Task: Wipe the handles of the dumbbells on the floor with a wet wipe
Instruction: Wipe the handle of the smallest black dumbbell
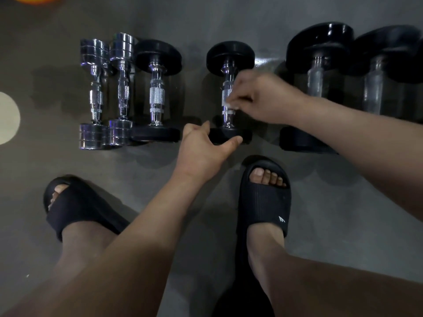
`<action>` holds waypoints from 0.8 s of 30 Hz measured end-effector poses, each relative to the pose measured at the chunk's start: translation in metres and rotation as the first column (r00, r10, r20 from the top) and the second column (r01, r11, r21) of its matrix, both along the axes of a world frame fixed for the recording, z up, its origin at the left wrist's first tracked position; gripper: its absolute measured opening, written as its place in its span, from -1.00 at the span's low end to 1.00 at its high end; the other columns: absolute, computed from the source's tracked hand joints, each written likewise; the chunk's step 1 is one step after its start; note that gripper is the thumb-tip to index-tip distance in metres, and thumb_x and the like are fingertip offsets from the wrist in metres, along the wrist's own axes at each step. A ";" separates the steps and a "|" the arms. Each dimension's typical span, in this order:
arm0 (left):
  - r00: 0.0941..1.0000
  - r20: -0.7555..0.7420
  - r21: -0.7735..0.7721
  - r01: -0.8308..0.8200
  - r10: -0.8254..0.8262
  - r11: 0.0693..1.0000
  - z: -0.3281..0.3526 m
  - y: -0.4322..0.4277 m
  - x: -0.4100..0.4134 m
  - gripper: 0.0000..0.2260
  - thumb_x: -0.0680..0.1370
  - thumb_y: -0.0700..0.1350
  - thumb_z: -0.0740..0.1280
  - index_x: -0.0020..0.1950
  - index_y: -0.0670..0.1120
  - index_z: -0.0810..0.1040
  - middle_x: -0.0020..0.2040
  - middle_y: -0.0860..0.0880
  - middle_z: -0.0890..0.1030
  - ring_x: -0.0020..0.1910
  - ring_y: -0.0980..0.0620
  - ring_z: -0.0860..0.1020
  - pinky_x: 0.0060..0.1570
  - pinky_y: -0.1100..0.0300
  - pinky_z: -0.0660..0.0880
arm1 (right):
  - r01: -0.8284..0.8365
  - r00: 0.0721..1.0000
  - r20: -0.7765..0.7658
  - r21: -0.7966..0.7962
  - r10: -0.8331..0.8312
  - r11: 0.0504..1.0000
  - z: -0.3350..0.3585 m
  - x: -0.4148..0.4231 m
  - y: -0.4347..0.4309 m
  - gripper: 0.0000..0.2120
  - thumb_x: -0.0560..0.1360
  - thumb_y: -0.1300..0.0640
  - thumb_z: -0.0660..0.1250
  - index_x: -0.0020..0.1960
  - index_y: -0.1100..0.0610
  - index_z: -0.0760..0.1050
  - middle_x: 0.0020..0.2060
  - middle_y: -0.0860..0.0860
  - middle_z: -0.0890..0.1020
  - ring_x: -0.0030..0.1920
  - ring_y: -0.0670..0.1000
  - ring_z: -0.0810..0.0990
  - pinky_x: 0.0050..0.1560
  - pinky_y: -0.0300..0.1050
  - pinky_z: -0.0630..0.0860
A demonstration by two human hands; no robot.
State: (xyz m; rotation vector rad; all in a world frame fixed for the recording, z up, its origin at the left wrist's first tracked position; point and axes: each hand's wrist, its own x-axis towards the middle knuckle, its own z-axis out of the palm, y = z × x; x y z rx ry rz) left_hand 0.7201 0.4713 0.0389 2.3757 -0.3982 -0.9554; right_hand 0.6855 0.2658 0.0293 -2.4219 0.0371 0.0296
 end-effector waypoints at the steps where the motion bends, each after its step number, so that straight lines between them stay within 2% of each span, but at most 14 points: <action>1: 1.000 0.001 0.001 0.002 -0.002 1.000 0.000 0.001 0.000 -0.14 0.44 0.24 0.50 0.55 -0.23 0.32 0.23 0.03 0.32 0.36 0.07 0.43 0.22 0.47 0.20 | 0.089 0.996 0.028 0.013 -0.090 0.996 -0.002 0.003 -0.001 -0.84 0.56 0.11 0.42 0.06 0.14 0.71 -0.07 -0.02 0.59 -0.09 -0.05 0.57 0.03 -0.18 0.50; 3: 1.000 -0.007 0.000 -0.007 0.007 1.000 0.000 0.001 0.001 -0.13 0.44 0.24 0.50 0.56 -0.23 0.30 0.30 -0.02 0.36 0.37 0.07 0.42 0.25 0.46 0.20 | 0.201 0.977 0.064 0.032 -0.202 0.979 -0.006 0.004 0.003 -0.83 0.57 0.12 0.41 0.05 0.17 0.72 -0.08 0.00 0.60 -0.11 -0.06 0.57 0.01 -0.16 0.53; 4: 1.000 -0.011 0.000 -0.011 0.011 1.000 0.001 0.001 0.001 -0.12 0.44 0.24 0.50 0.56 -0.24 0.30 0.33 -0.04 0.37 0.38 0.07 0.42 0.25 0.46 0.20 | 0.204 0.976 0.076 0.035 -0.206 0.978 -0.008 0.002 0.008 -0.84 0.57 0.14 0.40 0.04 0.19 0.72 -0.08 0.04 0.61 -0.13 -0.06 0.56 -0.01 -0.15 0.54; 7: 1.000 -0.016 0.000 -0.017 0.017 1.000 0.002 0.000 0.000 -0.12 0.44 0.23 0.51 0.56 -0.24 0.30 0.31 -0.03 0.36 0.38 0.07 0.42 0.22 0.48 0.19 | 0.084 0.993 0.083 0.036 -0.086 0.996 -0.007 -0.010 0.016 -0.85 0.55 0.17 0.41 0.03 0.21 0.71 -0.07 0.08 0.63 -0.11 -0.01 0.61 -0.02 -0.11 0.56; 9: 1.000 -0.013 0.002 -0.010 0.010 1.000 0.001 0.000 -0.001 -0.13 0.45 0.23 0.50 0.56 -0.23 0.29 0.23 0.03 0.31 0.36 0.07 0.42 0.19 0.49 0.18 | 0.068 0.996 0.050 0.030 -0.069 0.997 -0.003 -0.006 0.011 -0.84 0.56 0.14 0.41 0.05 0.19 0.71 -0.06 0.07 0.63 -0.09 0.00 0.61 0.00 -0.10 0.56; 14: 1.000 -0.022 -0.013 -0.023 0.022 1.000 0.002 -0.002 -0.006 -0.13 0.45 0.21 0.50 0.57 -0.23 0.27 0.26 0.01 0.30 0.35 0.06 0.44 0.19 0.48 0.20 | 0.319 0.937 0.157 -0.016 -0.312 0.948 -0.012 0.016 0.008 -0.81 0.56 0.13 0.36 -0.03 0.21 0.71 -0.09 0.14 0.62 -0.14 0.08 0.61 -0.06 0.00 0.54; 17: 1.000 -0.027 -0.019 -0.015 0.014 1.000 0.003 -0.002 -0.005 -0.14 0.47 0.20 0.50 0.57 -0.24 0.26 0.33 -0.04 0.32 0.36 0.06 0.43 0.15 0.53 0.16 | 0.405 0.894 0.200 0.021 -0.401 0.914 -0.022 0.004 0.023 -0.80 0.59 0.16 0.37 -0.05 0.27 0.69 -0.14 0.15 0.59 -0.20 0.06 0.57 -0.13 -0.11 0.51; 20: 0.999 -0.048 -0.022 0.004 -0.005 1.000 0.004 -0.003 -0.001 -0.21 0.52 0.19 0.43 0.57 -0.25 0.27 0.37 -0.08 0.32 0.39 0.02 0.41 0.21 0.47 0.17 | 0.366 0.901 0.234 0.037 -0.364 0.930 -0.024 -0.006 0.027 -0.82 0.60 0.20 0.37 -0.02 0.30 0.69 -0.16 0.16 0.57 -0.21 0.04 0.55 -0.14 -0.18 0.49; 21: 0.998 -0.055 -0.024 0.005 -0.007 1.000 0.004 -0.003 0.001 -0.26 0.55 0.17 0.40 0.55 -0.26 0.29 0.38 -0.10 0.33 0.40 -0.01 0.42 0.23 0.44 0.17 | 0.351 0.909 0.237 0.012 -0.344 0.936 -0.025 -0.003 0.024 -0.83 0.60 0.22 0.36 -0.01 0.30 0.68 -0.14 0.17 0.57 -0.20 0.04 0.56 -0.14 -0.16 0.50; 24: 0.998 -0.066 -0.031 0.011 -0.013 0.999 0.007 -0.004 0.001 -0.35 0.59 0.11 0.36 0.52 -0.28 0.34 0.41 -0.15 0.34 0.41 -0.06 0.42 0.23 0.44 0.15 | 0.354 0.922 0.208 -0.113 -0.327 0.928 -0.023 0.009 0.020 -0.81 0.54 0.30 0.25 -0.04 0.32 0.64 -0.10 0.21 0.55 -0.18 0.14 0.56 -0.16 0.05 0.54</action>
